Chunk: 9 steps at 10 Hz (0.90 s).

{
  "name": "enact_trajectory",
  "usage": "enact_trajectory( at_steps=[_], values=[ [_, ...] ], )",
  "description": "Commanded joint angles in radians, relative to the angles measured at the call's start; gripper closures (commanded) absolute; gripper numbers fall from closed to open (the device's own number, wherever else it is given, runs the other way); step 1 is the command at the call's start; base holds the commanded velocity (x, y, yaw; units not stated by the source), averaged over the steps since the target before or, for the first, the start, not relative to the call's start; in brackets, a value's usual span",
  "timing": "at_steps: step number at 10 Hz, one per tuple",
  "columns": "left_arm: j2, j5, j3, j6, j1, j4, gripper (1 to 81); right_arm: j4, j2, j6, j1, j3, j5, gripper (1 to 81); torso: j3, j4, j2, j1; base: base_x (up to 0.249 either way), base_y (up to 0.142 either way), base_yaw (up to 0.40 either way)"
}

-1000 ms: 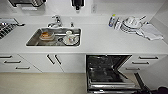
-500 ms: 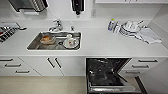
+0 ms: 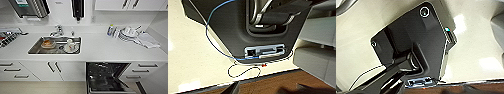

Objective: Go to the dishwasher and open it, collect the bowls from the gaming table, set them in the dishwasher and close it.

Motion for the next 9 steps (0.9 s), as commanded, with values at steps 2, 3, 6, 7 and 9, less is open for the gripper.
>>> enact_trajectory(
  at_steps=[2, 3, 6, 7, 9],
  values=[
    [-0.007, 0.072, 0.006, 0.003, 0.019, -0.006, 1.0, 0.004, -0.009, -0.018, -0.049, -0.004, 0.014, 1.0, 0.0, 0.0, -0.128, 0.082, 0.0, 0.0, 0.0],
    [-0.007, 0.072, 0.006, 0.003, 0.018, -0.006, 1.0, 0.008, 0.002, -0.016, -0.06, -0.001, 0.03, 1.0, 0.0, 0.0, -0.169, 0.107, 0.0, 0.0, 0.0],
    [-0.01, 0.072, 0.006, 0.003, 0.018, -0.006, 1.0, 0.043, 0.057, 0.014, -0.066, -0.031, 0.07, 1.0, 0.001, 0.0, -0.278, 0.174, 0.0, 0.0, 0.0],
    [-0.011, 0.072, 0.005, 0.003, 0.018, -0.013, 1.0, 0.088, 0.086, 0.021, -0.066, -0.07, 0.07, 1.0, 0.001, 0.0, -0.316, 0.198, 0.0, 0.0, 0.0],
    [-0.017, 0.074, 0.004, 0.004, 0.018, -0.038, 1.0, 0.238, 0.137, 0.021, -0.064, -0.18, 0.051, 1.0, 0.002, 0.0, -0.389, 0.244, 0.0, 0.0, 0.0]
  ],
)
